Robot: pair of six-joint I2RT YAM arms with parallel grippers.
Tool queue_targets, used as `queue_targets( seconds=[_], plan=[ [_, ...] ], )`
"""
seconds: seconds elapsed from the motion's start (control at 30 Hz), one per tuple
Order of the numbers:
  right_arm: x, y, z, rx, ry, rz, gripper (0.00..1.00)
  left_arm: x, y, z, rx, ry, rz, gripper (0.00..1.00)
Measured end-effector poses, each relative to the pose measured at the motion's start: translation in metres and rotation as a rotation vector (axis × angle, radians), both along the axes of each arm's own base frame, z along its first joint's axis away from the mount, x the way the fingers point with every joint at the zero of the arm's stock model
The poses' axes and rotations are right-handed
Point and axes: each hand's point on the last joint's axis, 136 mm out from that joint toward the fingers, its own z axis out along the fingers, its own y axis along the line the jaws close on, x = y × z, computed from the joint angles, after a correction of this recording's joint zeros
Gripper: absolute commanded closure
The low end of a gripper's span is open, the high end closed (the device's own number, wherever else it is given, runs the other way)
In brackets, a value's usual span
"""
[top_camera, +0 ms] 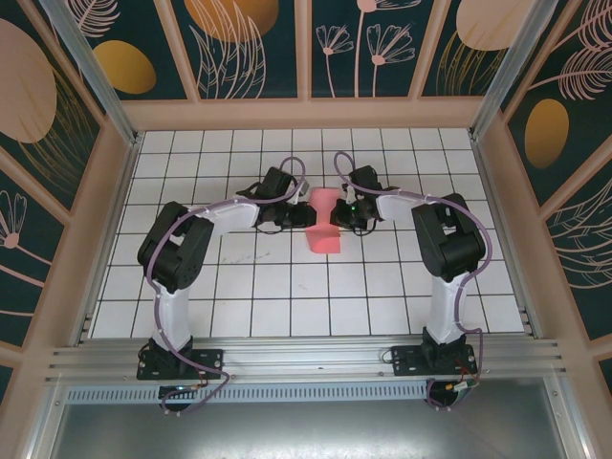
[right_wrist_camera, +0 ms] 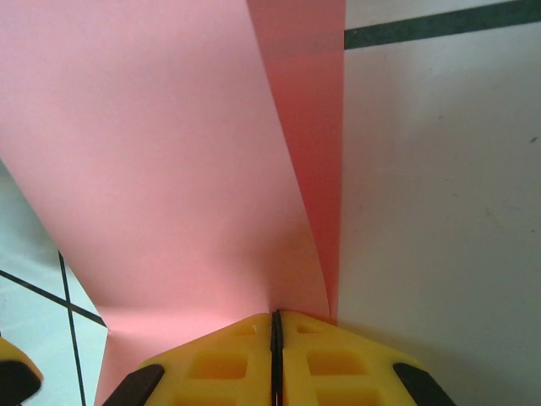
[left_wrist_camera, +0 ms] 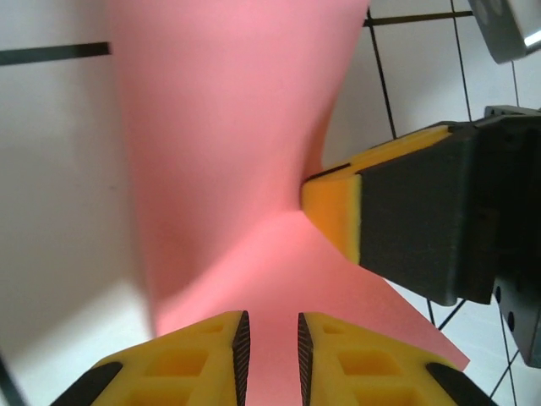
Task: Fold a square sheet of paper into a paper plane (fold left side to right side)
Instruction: Hold the square sheet of paper at the center of the table.
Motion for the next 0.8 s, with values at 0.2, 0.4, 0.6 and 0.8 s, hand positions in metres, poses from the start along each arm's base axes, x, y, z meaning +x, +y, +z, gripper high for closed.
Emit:
queue_targets(
  seconds=[0.2, 0.4, 0.6, 0.8],
  plan=[
    [0.000, 0.000, 0.000, -0.001, 0.000, 0.002, 0.90, 0.001, -0.015, -0.012, -0.013, 0.018, -0.028, 0.74],
    [0.000, 0.000, 0.000, -0.001, 0.000, 0.002, 0.90, 0.000, -0.013, -0.027, 0.012, 0.042, -0.022, 0.74],
    [0.000, 0.000, 0.000, -0.001, 0.000, 0.002, 0.90, 0.000, -0.010, -0.031, 0.038, 0.043, -0.012, 0.74],
    [0.000, 0.000, 0.000, 0.000, 0.000, 0.002, 0.89, -0.001, -0.007, -0.034, 0.059, 0.043, -0.005, 0.73]
  ],
)
